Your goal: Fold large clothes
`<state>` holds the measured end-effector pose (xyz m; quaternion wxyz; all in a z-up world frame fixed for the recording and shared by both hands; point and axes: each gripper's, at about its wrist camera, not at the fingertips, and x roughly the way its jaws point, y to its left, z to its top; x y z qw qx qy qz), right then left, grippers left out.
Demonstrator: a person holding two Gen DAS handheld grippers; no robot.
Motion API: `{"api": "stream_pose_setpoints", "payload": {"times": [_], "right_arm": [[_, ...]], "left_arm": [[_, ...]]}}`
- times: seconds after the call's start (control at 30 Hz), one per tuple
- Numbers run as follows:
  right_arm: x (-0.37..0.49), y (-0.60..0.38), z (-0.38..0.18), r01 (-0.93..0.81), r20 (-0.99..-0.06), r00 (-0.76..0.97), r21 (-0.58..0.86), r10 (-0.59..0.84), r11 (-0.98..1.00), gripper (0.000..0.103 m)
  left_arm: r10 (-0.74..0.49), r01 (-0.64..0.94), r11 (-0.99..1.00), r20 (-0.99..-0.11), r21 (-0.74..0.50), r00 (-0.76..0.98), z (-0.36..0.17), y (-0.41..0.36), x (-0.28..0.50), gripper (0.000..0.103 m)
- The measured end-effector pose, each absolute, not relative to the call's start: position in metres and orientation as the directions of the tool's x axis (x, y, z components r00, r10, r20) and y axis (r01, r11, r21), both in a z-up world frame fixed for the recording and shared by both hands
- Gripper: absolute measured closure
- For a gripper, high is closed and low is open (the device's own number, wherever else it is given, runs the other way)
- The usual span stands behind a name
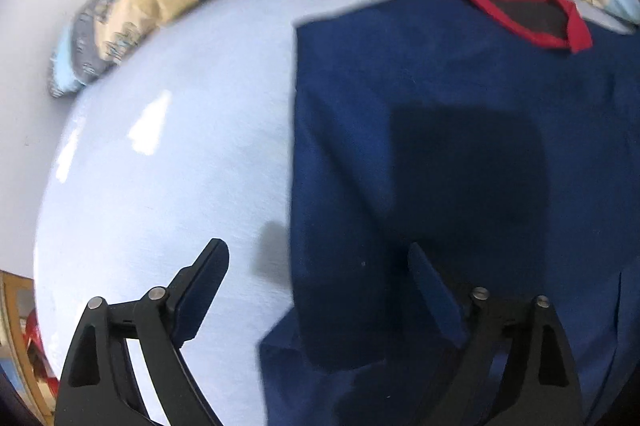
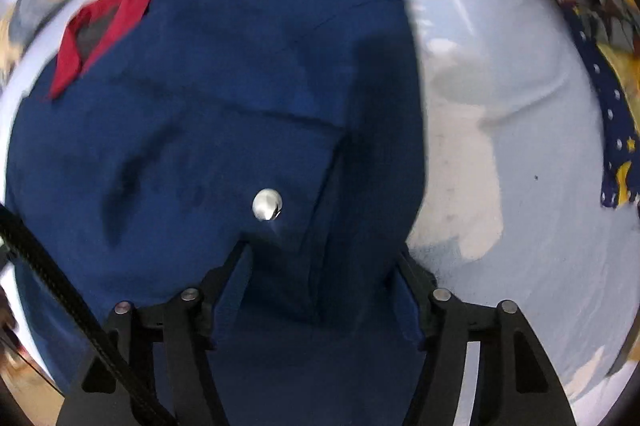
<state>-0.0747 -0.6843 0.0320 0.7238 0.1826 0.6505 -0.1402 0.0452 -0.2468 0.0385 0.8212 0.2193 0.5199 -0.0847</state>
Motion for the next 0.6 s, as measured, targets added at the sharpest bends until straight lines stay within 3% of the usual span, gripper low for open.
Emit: {"api": "stream_pose_setpoints", "payload": {"times": [0.1,0.23,0.6], "right_arm": [[-0.075,-0.666,0.067,0.386,-0.983,0.18,0.038,-0.034,0.922,0.033],[-0.102,-0.618,0.118,0.312,-0.941,0.328,0.018,-0.089,0.95,0.023],[-0.192,-0.533,0.135,0.314,-0.933,0.357,0.069,-0.05,0.947,0.02]], "left_arm": [[0.056,0.359,0.888,-0.844,0.286,0.534,0.072,-0.247,0.023,0.013],[-0.01,0.373,0.885,-0.791,0.278,0.612,0.109,-0.252,-0.033,0.013],[-0.103,0.43,0.886,-0.834,0.171,0.543,0.127,-0.276,-0.151,0.013]]}}
